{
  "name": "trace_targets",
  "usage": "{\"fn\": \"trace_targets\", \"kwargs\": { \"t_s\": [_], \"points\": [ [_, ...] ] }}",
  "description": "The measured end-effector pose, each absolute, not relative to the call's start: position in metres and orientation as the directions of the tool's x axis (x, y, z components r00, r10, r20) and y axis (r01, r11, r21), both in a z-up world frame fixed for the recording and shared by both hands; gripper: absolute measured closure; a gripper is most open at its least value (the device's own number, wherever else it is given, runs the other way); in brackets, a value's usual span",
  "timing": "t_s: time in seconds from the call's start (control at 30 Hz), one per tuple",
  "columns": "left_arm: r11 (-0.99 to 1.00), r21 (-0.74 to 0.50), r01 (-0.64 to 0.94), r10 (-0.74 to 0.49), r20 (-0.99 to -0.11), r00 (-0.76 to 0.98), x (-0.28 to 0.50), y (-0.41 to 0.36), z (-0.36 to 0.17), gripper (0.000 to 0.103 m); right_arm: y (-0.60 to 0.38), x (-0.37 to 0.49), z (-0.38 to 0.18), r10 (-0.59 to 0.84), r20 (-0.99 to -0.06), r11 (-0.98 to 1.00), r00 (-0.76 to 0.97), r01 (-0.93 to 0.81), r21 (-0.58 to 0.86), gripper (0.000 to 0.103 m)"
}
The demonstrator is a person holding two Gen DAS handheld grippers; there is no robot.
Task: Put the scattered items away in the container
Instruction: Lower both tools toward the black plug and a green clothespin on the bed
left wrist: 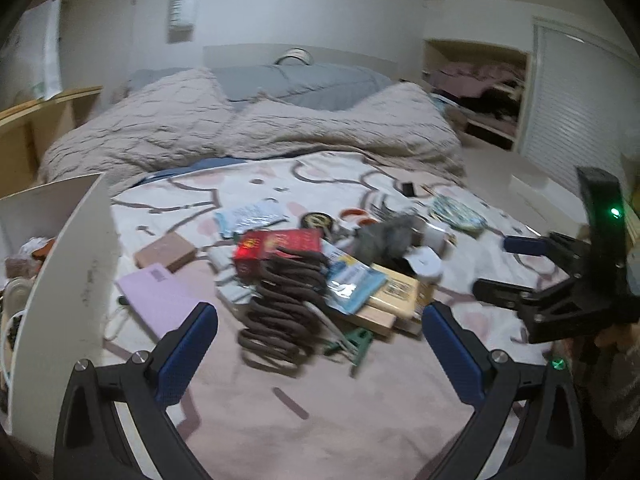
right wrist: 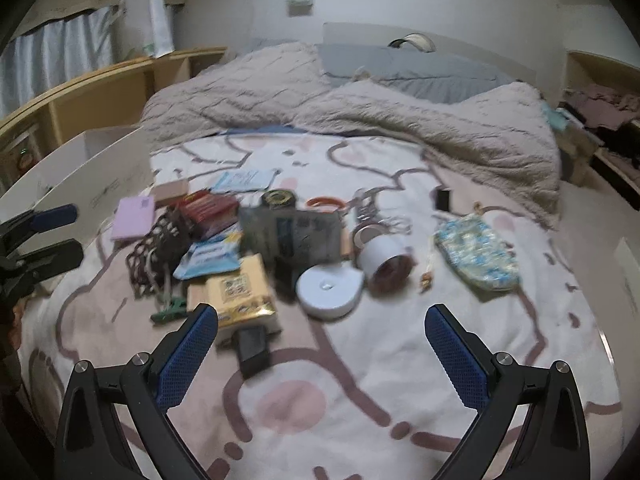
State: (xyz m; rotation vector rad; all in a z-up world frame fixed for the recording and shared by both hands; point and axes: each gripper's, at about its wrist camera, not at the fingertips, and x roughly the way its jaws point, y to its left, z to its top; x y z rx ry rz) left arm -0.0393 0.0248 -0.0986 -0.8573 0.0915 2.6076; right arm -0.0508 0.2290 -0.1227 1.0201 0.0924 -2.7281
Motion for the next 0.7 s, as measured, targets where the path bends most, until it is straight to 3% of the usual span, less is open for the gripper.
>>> {"fn": "trace_targets", "kwargs": {
  "t_s": [0.2, 0.3, 0.57, 0.63, 0.7],
  "points": [
    [-0.884, -0.092, -0.458, 0.415, -0.606, -0.678, -0.035, 0.039, -0.107, 0.002, 0.219, -0.053, -0.144, -0.238, -0.712, -0.957, -0.660, 0.283, 0.058, 0.038],
    [-0.866, -0.120, -0.486, 0.446, -0.625, -0.641, -0.036, 0.042, -0.112, 0.011, 0.215, -0.054, -0.154, -0.273, -0.732, -0.947, -0.624, 0.309, 0.090, 0.051],
    [-0.823, -0.250, -0.511, 0.526, -0.675, -0.517, -0.048, 0.043, -0.132, 0.024, 0.206, -0.057, -0.164, -0.299, -0.756, -0.934, -0.582, 0.341, 0.107, 0.055],
    [-0.818, -0.275, -0.505, 0.535, -0.687, -0.492, -0.052, 0.044, -0.138, 0.026, 0.204, -0.059, -0.166, -0.303, -0.761, -0.933, -0.573, 0.343, 0.113, 0.062],
    [-0.816, -0.291, -0.499, 0.538, -0.699, -0.471, -0.056, 0.043, -0.143, 0.026, 0.204, -0.060, -0.167, -0.310, -0.763, -0.931, -0.567, 0.344, 0.122, 0.063]
  ]
}}
